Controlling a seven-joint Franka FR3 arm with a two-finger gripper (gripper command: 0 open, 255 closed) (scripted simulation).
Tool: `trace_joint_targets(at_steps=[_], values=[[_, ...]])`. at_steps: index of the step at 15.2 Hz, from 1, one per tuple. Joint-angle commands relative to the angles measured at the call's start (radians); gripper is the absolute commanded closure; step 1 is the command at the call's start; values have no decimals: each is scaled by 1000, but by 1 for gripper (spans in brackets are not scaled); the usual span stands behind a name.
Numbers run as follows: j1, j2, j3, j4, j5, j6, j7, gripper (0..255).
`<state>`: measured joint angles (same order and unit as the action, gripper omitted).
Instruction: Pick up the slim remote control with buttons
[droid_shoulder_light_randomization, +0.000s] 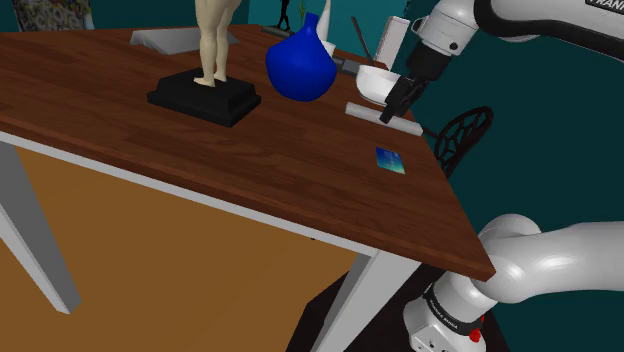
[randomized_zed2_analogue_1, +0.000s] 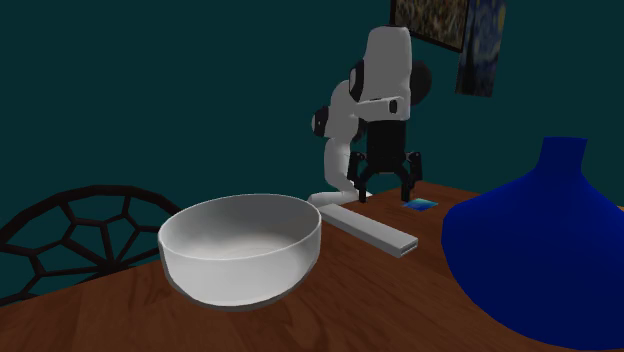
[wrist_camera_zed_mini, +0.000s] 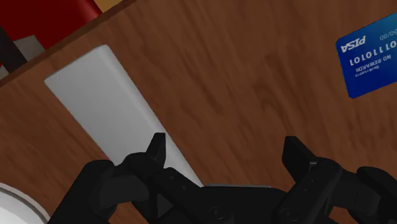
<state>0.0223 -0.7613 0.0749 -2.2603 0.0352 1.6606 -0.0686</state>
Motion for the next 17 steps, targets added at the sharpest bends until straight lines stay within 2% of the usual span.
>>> trace_joint_targets(at_steps=[1,7,16,17], values=[[0,0,0,0,0,0,0,0],[53,261,-155,245,-91,-134,-407,0],[50,234,-157,120,-94,-35,-404,0],[51,237,-155,123,-93,-37,-402,255]])
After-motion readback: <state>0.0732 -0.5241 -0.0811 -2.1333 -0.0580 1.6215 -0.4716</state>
